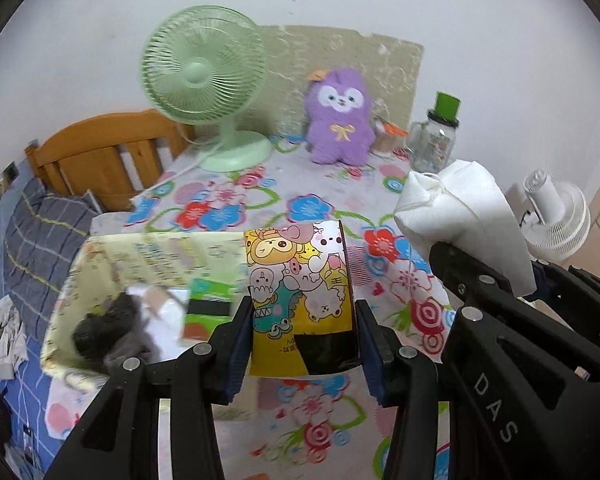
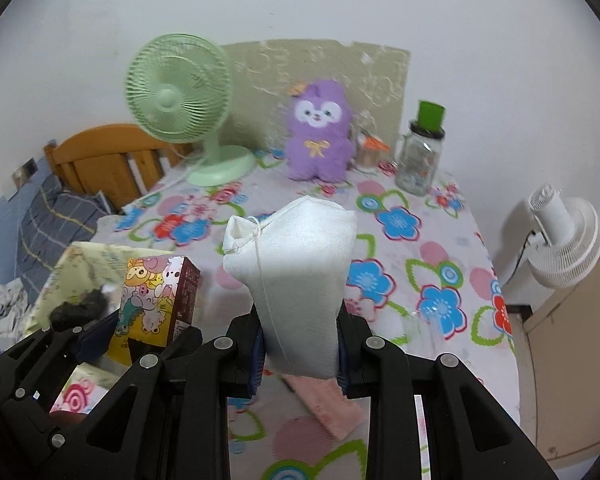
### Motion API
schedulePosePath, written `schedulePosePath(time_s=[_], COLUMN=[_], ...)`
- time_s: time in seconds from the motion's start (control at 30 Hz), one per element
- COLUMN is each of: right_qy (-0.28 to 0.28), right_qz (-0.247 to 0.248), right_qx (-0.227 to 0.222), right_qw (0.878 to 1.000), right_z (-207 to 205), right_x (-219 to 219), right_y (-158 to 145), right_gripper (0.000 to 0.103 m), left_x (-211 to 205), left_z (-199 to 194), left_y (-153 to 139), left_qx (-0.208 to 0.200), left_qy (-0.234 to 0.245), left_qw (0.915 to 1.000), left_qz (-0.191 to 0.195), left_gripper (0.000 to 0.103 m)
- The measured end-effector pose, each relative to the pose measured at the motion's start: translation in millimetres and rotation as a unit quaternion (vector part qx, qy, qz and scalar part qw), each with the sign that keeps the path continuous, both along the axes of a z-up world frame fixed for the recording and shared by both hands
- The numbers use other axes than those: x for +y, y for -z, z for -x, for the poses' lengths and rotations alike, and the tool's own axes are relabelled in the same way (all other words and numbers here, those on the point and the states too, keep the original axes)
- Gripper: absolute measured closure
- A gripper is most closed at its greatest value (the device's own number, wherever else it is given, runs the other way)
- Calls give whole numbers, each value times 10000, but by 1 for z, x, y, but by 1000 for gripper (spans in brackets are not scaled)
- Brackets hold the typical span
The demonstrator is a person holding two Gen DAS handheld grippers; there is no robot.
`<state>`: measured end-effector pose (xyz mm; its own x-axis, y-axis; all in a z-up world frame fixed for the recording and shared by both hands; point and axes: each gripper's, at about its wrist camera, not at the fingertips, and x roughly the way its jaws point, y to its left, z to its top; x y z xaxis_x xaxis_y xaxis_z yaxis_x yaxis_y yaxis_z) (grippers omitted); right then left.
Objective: Organize soft objects
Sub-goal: 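Carry the snack box and white tissue pack over the yellow box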
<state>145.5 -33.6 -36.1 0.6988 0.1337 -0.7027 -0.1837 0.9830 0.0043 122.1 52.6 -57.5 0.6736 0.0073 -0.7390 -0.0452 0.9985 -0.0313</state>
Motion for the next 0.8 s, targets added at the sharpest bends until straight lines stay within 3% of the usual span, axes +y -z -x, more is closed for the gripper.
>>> schedulePosePath(time_s=[0.37, 0.8], right_qy=[-588, -1165], right_qz=[25, 120], right_qx=[-48, 462], right_qw=[9983, 9920], right_z=[14, -10], right_x=[72, 150], right_y=[-7, 39], right_gripper=[72, 72], left_x=[65, 137], left_z=[27, 16], left_y=[-6, 33], left_qx=[-79, 421], left_qy=[-568, -1082], left_qw=[9984, 9932], left_qz=[33, 119], left_gripper=[53, 53])
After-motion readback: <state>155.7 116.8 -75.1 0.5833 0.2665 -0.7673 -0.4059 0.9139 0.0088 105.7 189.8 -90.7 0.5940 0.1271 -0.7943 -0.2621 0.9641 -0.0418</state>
